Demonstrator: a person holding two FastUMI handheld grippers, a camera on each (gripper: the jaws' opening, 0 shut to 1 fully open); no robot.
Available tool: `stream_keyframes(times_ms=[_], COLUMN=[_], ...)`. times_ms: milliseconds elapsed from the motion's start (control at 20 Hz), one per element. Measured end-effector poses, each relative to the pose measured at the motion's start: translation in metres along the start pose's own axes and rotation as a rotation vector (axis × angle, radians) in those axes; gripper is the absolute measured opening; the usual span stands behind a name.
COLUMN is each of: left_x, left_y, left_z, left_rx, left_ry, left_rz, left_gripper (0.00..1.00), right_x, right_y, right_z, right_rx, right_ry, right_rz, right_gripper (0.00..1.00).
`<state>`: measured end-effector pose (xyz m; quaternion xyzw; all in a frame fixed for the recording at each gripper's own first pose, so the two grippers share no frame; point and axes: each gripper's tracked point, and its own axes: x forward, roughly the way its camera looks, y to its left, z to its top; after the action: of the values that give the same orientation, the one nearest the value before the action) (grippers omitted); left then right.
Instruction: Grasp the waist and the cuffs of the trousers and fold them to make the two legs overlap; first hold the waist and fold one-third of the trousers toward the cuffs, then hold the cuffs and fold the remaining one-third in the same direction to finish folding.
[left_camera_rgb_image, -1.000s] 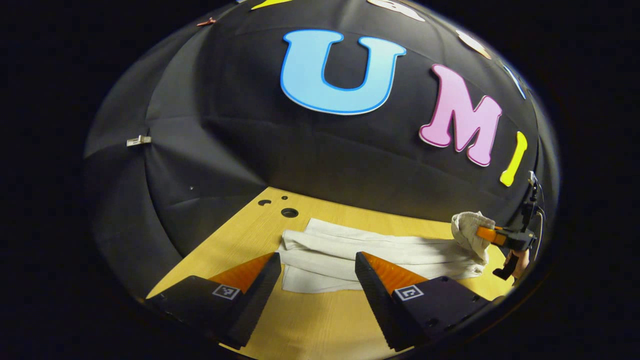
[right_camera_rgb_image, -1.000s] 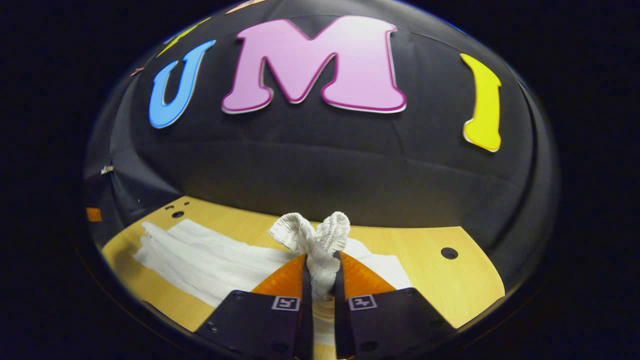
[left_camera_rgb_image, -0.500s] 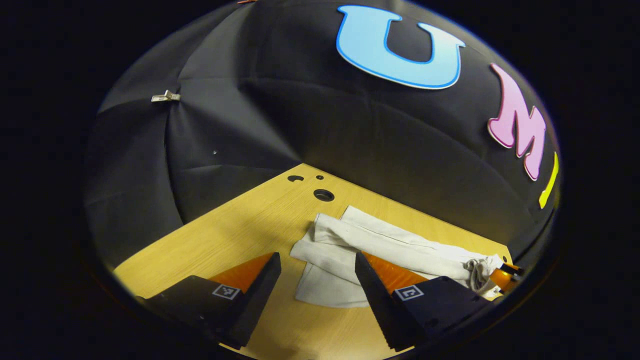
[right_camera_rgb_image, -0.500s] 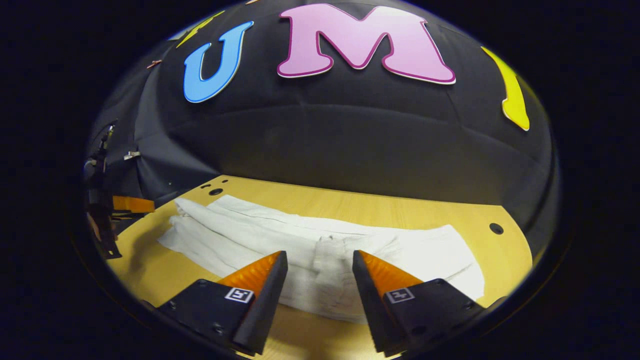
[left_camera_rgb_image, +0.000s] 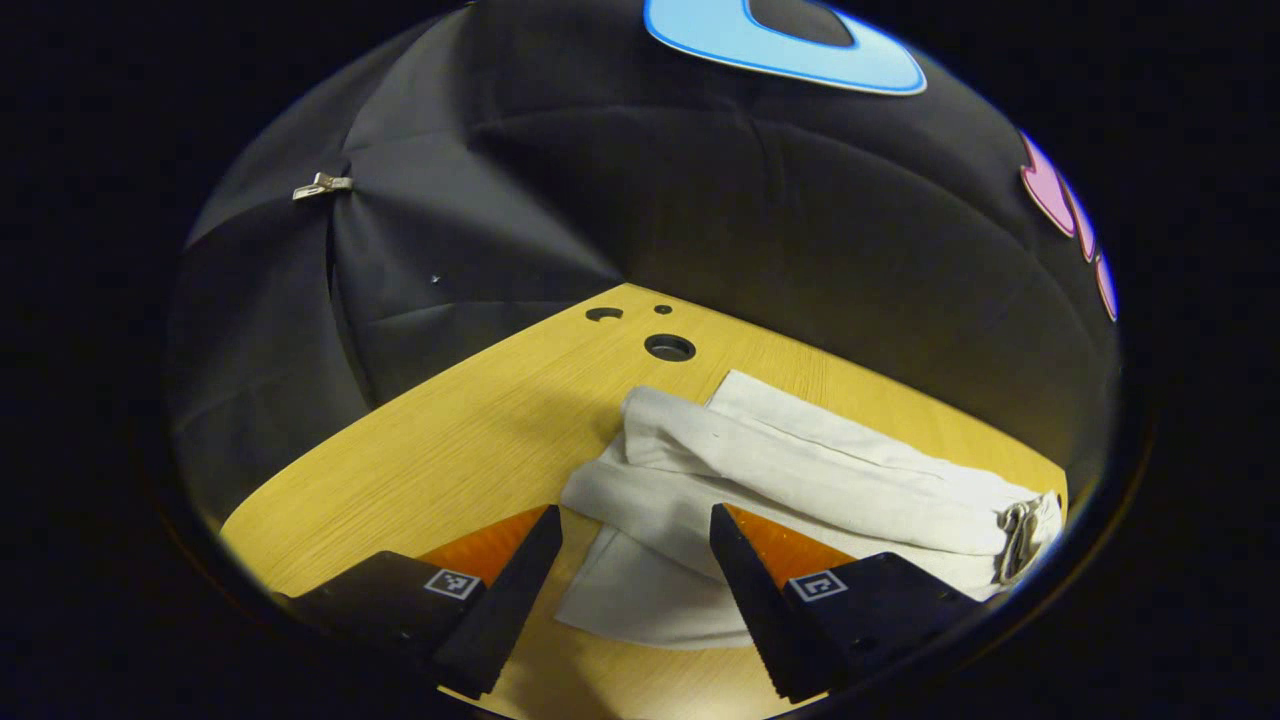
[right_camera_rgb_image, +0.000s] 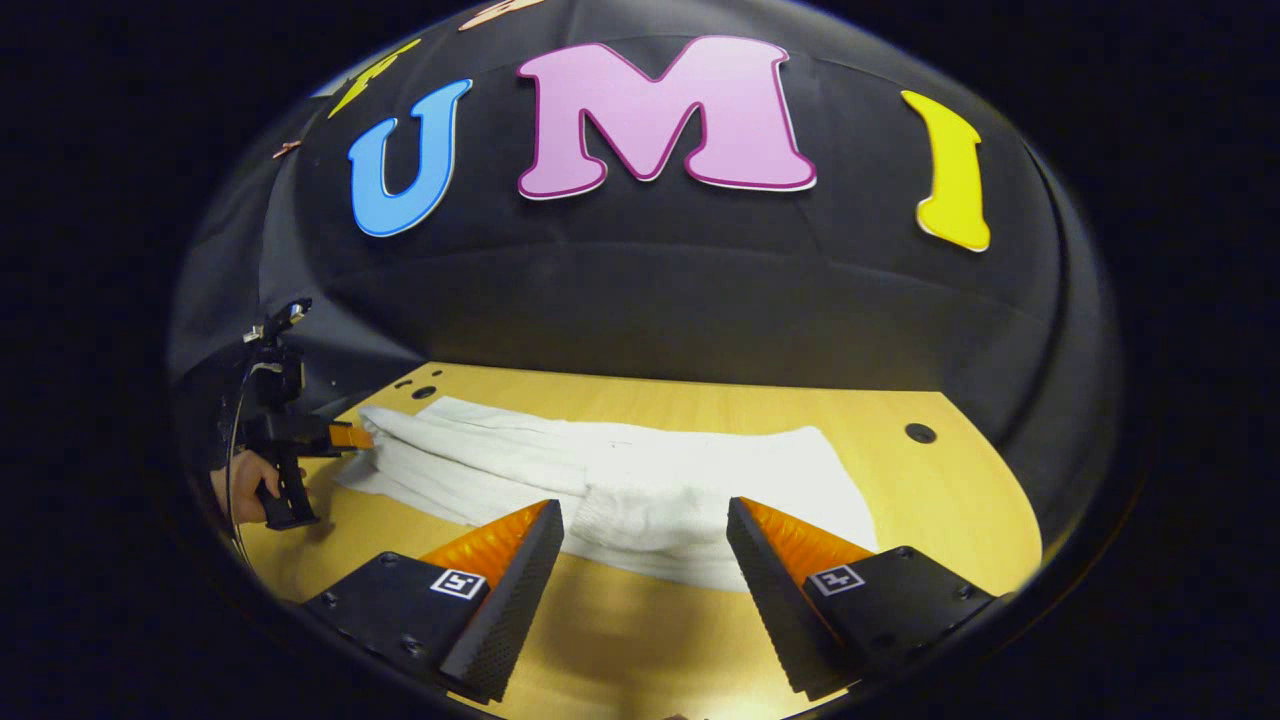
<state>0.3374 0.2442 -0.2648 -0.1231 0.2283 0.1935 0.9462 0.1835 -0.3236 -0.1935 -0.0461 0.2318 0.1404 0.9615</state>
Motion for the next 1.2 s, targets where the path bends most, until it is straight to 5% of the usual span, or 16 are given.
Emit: stream_keyframes(times_ms=[200,400,500,750,1050,1200], left_x=[0.011,0.009,0.009,0.013,0.006,0.003], left_y=[-0.010,-0.017,-0.023,-0.041,-0.045,-0.046], left_z=[-0.018,-0.016,-0.018,-0.022,-0.027,-0.030], left_rx=[0.168,0.157,0.178,0.274,0.294,0.269], left_ry=[0.047,0.037,0.044,0.052,0.115,0.161], left_rz=[0.005,-0.006,-0.016,-0.045,-0.051,-0.087], left_gripper=[0.96,0.94,0.86,0.29,0.06,0.06], right_x=[-0.059,-0.108,-0.122,-0.166,-0.202,-0.195], right_y=[-0.041,-0.076,-0.086,-0.107,-0.114,-0.110], right_z=[0.002,0.003,0.016,0.049,0.045,0.044], right_rx=[-0.012,0.038,0.100,0.131,0.083,0.071], right_ry=[-0.008,0.046,0.048,0.031,0.055,0.053], right_rz=[-0.114,-0.201,-0.233,-0.300,-0.328,-0.296], right_gripper=[1.00,1.00,0.99,0.99,0.99,0.99])
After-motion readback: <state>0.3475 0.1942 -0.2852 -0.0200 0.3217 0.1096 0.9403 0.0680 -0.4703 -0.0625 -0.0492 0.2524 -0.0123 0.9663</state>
